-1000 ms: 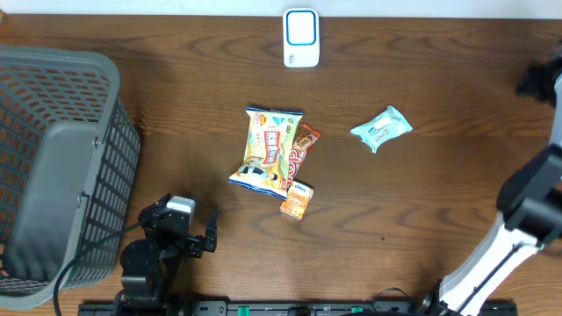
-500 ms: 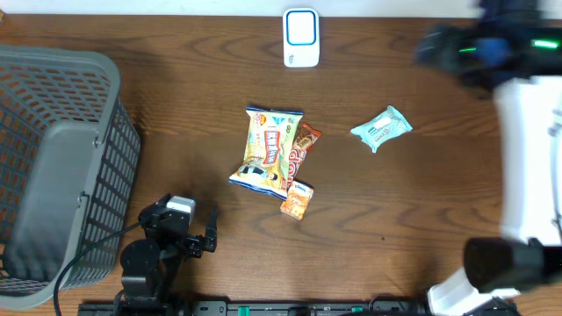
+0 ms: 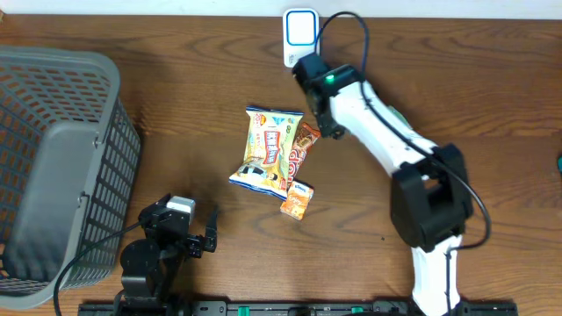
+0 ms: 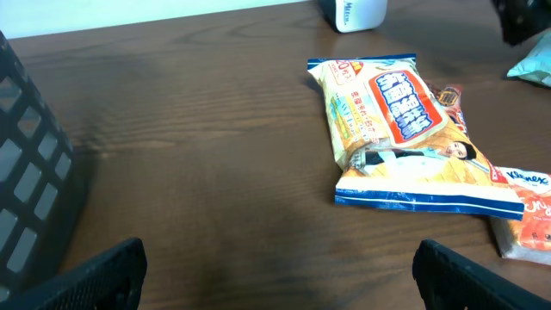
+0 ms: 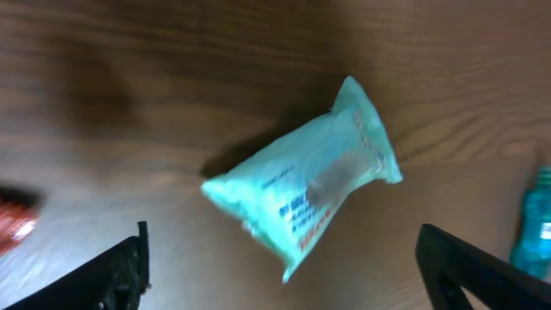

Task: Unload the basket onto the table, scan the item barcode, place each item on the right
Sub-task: 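Reach right gripper to mint-green wipes pack and grasp it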

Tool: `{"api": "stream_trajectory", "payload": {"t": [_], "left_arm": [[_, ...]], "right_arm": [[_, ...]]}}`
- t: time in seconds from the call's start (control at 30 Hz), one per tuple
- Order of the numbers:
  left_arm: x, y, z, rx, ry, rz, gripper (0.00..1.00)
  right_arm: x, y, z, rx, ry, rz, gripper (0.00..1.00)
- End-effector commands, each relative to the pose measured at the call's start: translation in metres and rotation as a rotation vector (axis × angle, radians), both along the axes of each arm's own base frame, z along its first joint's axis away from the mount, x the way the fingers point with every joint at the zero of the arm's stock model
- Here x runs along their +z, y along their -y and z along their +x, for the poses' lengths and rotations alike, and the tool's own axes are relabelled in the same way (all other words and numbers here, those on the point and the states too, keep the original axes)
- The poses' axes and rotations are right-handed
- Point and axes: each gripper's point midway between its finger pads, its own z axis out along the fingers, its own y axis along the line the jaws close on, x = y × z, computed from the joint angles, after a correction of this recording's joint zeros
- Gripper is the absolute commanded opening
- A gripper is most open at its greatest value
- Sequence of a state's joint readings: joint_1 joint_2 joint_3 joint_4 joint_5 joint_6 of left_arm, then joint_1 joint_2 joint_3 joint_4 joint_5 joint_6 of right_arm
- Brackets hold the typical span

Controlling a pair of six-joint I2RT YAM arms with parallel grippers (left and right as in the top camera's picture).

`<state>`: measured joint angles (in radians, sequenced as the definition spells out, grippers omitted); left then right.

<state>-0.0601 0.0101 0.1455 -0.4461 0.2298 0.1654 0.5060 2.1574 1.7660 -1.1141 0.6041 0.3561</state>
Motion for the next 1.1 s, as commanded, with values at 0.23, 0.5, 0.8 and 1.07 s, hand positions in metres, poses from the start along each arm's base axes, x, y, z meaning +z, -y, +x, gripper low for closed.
{"api": "stream_trajectory", "payload": {"t": [0.23,0.5,0.8,1.07], "left_arm": [[-0.009,0.0,-0.002,-0.005,-0.025,0.015,0.98],[-0.009,0.0,-0.002,-0.005,-0.025,0.015,0.98],[-0.009,0.0,-0.002,-0.005,-0.025,0.015,0.98],[-0.009,0.0,-0.002,-0.005,-0.025,0.015,0.98]], "right_arm": [[-0.051,0.009,0.001,-0.285,0.067,0.056,0.81],[-0.057,0.003,-0.003,-0.519,0.169,0.166,0.67],[-0.069,0.023,-0.002,-0.597,0.2,0.111,0.67],[-0.079,0.051,-0.002,-0.687,0.152,0.128,0.57]]}}
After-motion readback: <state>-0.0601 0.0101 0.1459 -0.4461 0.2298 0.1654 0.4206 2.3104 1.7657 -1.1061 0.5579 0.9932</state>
